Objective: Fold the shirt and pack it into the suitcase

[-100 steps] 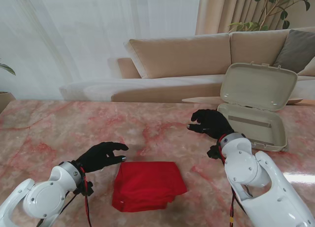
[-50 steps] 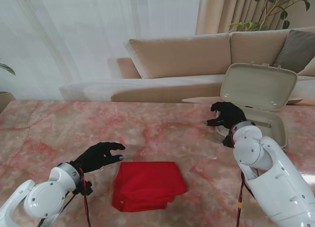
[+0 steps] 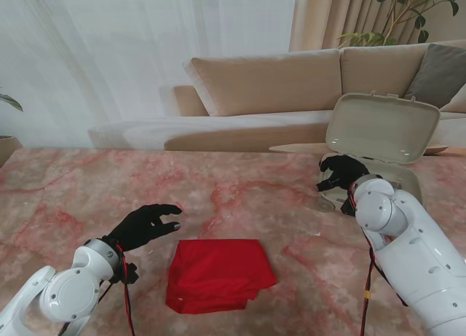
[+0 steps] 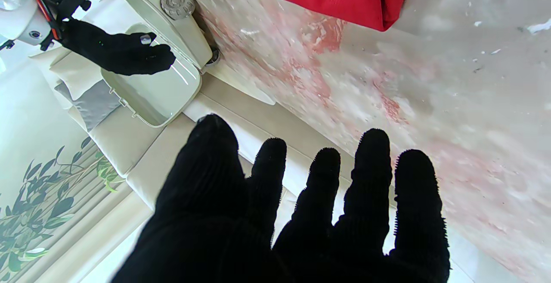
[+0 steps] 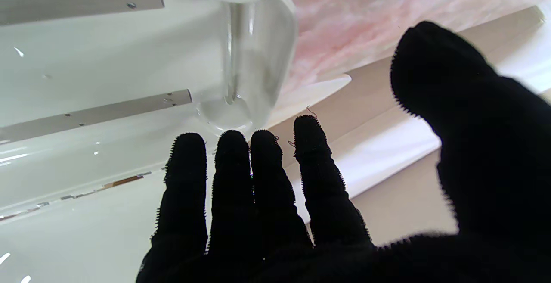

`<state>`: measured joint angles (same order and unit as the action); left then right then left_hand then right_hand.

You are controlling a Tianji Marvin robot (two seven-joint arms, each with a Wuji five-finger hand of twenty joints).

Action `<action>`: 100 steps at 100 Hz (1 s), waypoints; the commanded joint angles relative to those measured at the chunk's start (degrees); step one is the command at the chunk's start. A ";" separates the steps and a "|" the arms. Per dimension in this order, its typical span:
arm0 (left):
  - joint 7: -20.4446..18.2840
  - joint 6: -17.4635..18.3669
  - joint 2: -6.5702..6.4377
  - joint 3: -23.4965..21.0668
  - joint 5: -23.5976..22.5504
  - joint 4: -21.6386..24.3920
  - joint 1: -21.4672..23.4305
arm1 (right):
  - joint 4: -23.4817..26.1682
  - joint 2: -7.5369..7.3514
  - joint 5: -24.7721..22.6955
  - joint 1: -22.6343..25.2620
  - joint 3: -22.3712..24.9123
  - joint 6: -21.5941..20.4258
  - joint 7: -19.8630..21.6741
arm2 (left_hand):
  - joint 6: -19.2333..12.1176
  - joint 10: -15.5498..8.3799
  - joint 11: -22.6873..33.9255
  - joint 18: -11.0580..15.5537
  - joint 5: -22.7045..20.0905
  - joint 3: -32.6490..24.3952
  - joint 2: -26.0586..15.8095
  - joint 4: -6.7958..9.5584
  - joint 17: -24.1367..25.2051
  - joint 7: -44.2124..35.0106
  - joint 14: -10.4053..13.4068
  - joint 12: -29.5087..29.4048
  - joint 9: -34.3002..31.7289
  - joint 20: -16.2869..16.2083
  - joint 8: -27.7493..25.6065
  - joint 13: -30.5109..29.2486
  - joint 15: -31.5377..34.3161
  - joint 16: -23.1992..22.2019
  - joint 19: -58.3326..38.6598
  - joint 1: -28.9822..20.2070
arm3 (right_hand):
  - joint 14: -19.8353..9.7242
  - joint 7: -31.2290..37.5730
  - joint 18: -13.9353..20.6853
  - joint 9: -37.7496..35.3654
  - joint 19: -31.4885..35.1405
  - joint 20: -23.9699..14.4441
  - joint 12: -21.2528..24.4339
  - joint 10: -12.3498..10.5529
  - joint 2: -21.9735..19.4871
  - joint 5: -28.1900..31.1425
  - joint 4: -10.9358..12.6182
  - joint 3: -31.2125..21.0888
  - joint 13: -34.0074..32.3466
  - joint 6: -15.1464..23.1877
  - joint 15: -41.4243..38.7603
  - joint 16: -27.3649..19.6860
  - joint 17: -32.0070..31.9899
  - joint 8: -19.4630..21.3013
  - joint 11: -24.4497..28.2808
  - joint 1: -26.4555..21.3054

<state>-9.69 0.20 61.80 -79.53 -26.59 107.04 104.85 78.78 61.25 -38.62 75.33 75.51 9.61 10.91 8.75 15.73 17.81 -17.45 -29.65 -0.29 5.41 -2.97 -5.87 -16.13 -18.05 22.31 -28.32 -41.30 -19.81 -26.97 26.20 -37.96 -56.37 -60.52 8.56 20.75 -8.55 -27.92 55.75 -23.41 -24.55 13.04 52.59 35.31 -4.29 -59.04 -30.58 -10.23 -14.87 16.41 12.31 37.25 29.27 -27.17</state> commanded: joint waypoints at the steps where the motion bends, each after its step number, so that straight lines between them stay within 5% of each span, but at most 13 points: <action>1: 0.63 -0.13 0.32 0.25 -0.23 -0.49 0.06 | -1.79 -0.32 0.30 -0.53 -0.21 -0.07 1.40 | -0.69 -0.46 -0.20 0.06 -0.39 1.84 -0.84 0.69 0.67 -0.09 -1.46 -0.42 -0.71 0.81 -0.63 1.27 -1.60 0.72 1.43 1.08 | -1.75 -0.53 1.44 1.75 -1.33 1.36 1.09 -1.42 2.60 -1.77 -2.97 -1.85 2.22 0.27 0.40 -1.27 -1.12 -0.61 0.21 1.95; 68: 1.58 -0.94 0.48 1.11 -0.86 -1.11 -0.55 | -11.06 -1.38 -0.01 -5.00 -3.46 -2.75 5.15 | -0.86 -0.73 -0.09 -0.19 -0.45 1.84 -0.74 0.69 0.81 -0.36 -1.41 -0.45 -0.85 1.47 -0.70 1.17 -1.59 0.81 1.29 1.03 | -1.33 0.41 1.48 1.50 -2.25 2.06 1.34 -1.21 5.33 -0.24 -3.64 -4.77 2.26 0.63 0.53 -1.57 -1.42 -0.70 -0.05 1.33; 100: 0.93 -1.05 0.37 1.49 -0.42 -1.27 -0.86 | -13.24 -1.26 0.20 -5.75 -4.64 -1.90 4.42 | -0.88 -0.75 -0.10 -0.28 -0.34 1.83 -0.79 0.69 0.89 -0.45 -1.36 -0.46 -0.82 1.62 -0.69 1.19 -1.67 0.81 1.32 1.11 | -1.00 2.54 1.82 -1.29 1.21 1.58 0.55 -1.99 2.05 1.24 -2.66 -4.57 -1.51 1.44 -3.22 0.61 0.79 -0.34 2.04 -1.87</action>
<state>-8.59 -0.60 62.13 -78.31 -27.11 106.13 103.80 66.54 59.98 -38.57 69.43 71.03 7.01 14.84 8.75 15.73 17.81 -17.45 -29.66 -0.29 5.41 -2.98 -5.82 -16.15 -18.06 22.31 -28.32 -40.36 -19.81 -26.97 26.18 -37.71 -56.35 -60.51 8.01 22.02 -7.83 -28.35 54.94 -22.68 -24.51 12.38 55.50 35.53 -6.51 -61.76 -30.12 -9.62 -16.86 15.69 12.43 37.17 29.97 -26.47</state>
